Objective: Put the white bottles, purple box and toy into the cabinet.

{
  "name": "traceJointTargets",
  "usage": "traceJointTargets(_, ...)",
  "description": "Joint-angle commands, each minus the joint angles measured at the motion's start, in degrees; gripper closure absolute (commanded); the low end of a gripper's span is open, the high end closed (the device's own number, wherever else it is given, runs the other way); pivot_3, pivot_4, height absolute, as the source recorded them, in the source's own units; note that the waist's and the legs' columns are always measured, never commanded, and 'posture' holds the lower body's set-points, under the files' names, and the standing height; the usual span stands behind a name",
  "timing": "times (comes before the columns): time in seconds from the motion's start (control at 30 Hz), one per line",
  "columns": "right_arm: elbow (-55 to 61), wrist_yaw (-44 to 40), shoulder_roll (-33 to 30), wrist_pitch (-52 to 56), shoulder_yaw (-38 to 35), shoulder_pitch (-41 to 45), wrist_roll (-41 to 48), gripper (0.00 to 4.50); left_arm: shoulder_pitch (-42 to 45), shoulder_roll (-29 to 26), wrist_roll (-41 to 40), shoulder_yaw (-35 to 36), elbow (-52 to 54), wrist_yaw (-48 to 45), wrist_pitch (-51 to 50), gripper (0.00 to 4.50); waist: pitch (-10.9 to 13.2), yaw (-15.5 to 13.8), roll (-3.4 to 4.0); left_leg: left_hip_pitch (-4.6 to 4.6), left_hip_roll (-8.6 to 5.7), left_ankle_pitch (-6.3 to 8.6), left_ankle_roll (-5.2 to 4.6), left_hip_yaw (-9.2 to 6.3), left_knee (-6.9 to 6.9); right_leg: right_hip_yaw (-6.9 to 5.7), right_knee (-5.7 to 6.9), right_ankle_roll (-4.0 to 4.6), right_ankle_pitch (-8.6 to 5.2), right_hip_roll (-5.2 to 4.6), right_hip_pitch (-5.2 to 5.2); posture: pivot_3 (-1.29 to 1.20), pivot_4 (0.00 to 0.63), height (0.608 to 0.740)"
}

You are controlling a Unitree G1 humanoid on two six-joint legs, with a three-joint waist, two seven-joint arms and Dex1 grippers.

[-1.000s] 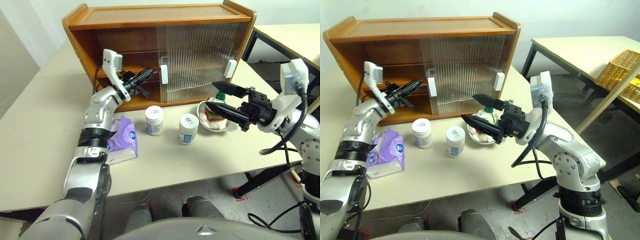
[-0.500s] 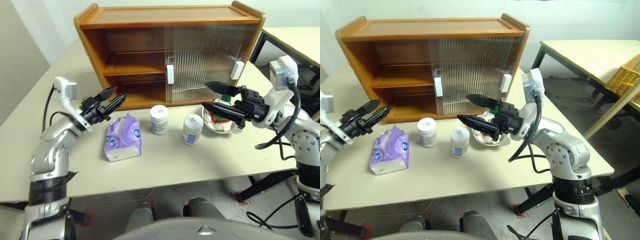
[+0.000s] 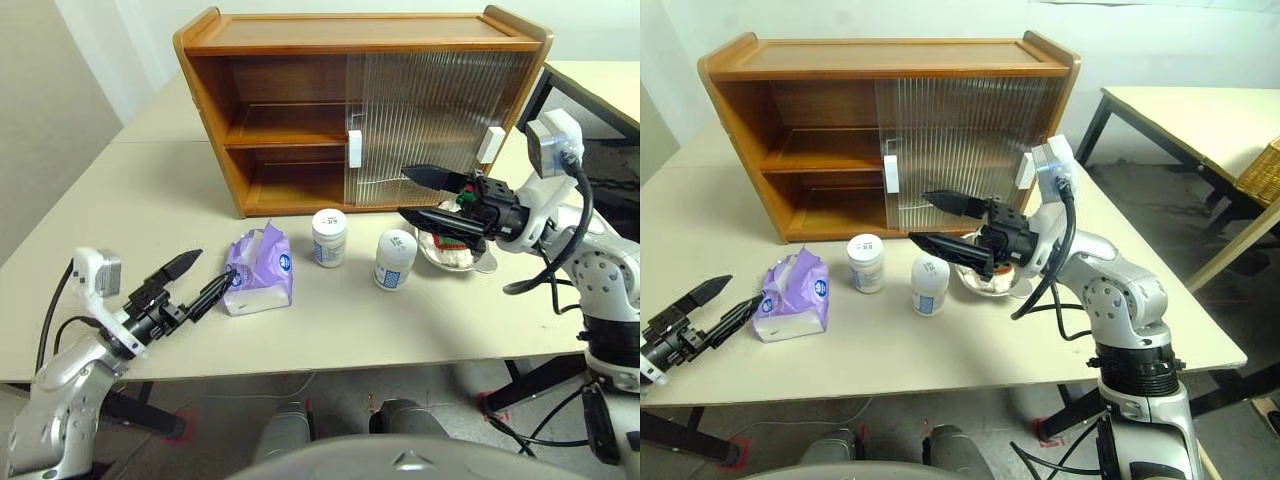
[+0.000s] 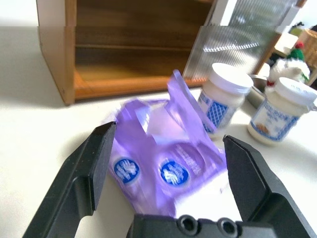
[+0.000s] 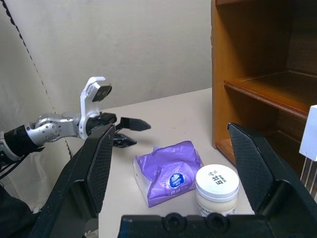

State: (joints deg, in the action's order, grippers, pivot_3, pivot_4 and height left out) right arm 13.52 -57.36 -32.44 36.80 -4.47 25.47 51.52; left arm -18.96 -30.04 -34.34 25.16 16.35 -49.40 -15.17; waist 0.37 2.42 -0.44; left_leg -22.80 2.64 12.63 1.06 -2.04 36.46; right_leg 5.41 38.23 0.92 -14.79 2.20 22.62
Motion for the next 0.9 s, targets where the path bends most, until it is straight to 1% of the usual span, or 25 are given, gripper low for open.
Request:
traceJointTargets(0.03,-0.4,-0.7,-0.4,0.8,0.5,1.1,-0.7,0.0,-3.1,0.8,2.5,-3.4,0.2,-2.5,3.7,0.05,0.0,-0.1,0.06,-0.01,-0.02,0.04,0.07,-0.02,-0.04,0.09,0.0,0.0,0.0,0.0,0.0,-0.02,0.017,0.74)
traceJointTargets(0.2,-0.5,-0.7,-0.2,1.0,0.6,1.5,-0.8,0.0,-2.8,1.3,5.3,-5.4,-4.3,-3.1,8.2,0.05,0.0,-0.3,0.05,-0.02,0.09,0.02,0.09,-0.16,-0.22,0.14,0.0,-0.05,-0.03,0.04,0.18,-0.02,0.017,0.74)
traceJointTargets(0.23,-0.4,-0.6,-0.2,1.1,0.7,1.6,-0.8,0.0,-2.1,1.5,5.8,-5.9,-5.5,-3.0,8.8,0.05,0.0,-0.4,0.06,-0.02,0.11,-0.03,0.01,-0.2,-0.29,0.15,0.0,-0.05,-0.03,0.04,0.17,-0.02,0.017,0.74)
traceJointTargets(0.3,-0.4,-0.6,-0.3,1.2,0.6,1.7,-0.7,0.0,-0.8,1.8,6.9,-6.8,-7.6,-2.4,10.0,0.05,0.0,-0.4,0.07,-0.03,0.11,-0.34,-0.49,-0.26,-0.41,0.17,0.01,-0.05,-0.02,0.04,0.08,-0.03,0.014,0.74)
traceJointTargets(0.37,-0.3,-0.6,-0.4,1.3,0.4,1.7,-0.7,0.0,0.4,2.2,7.5,-7.1,-10.0,-2.0,11.3,0.05,0.0,-0.5,0.07,-0.03,0.09,-0.43,-0.6,-0.28,-0.45,0.19,0.01,-0.04,-0.02,0.06,0.08,-0.03,0.014,0.74)
traceJointTargets(0.6,0.7,0.2,-0.9,1.7,-0.3,1.4,-0.3,0.0,5.0,2.9,10.5,-9.2,-21.3,-2.3,16.5,0.05,0.0,-0.4,0.09,-0.03,0.12,-0.43,-0.61,-0.46,-0.48,0.21,0.01,0.02,0.01,0.1,0.11,-0.06,0.013,0.74)
traceJointTargets(0.73,1.3,0.6,-1.2,2.0,-0.6,1.1,0.0,0.0,6.7,3.5,11.4,-10.3,-25.0,-2.3,18.3,0.05,-0.1,-0.3,0.09,-0.03,0.13,-0.43,-0.61,-0.5,-0.47,0.23,0.01,0.09,0.06,0.1,0.11,-0.07,0.013,0.74)
traceJointTargets(0.83,1.4,0.8,-1.3,2.1,-0.8,1.1,0.1,0.0,7.5,3.9,11.3,-11.0,-25.0,-1.7,18.0,0.68,-0.1,-0.2,0.13,-0.03,0.05,-0.44,-0.62,-0.51,-0.47,0.23,0.01,0.05,0.05,0.1,0.09,-0.07,0.015,0.74)
traceJointTargets(0.9,1.6,0.9,-1.4,2.1,-0.9,1.0,0.1,0.0,7.6,3.8,11.0,-11.2,-24.0,-1.3,17.4,1.29,-0.1,-0.2,0.13,-0.03,-0.1,-0.44,-0.62,-0.5,-0.47,0.23,0.01,0.02,0.04,0.11,0.08,-0.07,0.015,0.74)
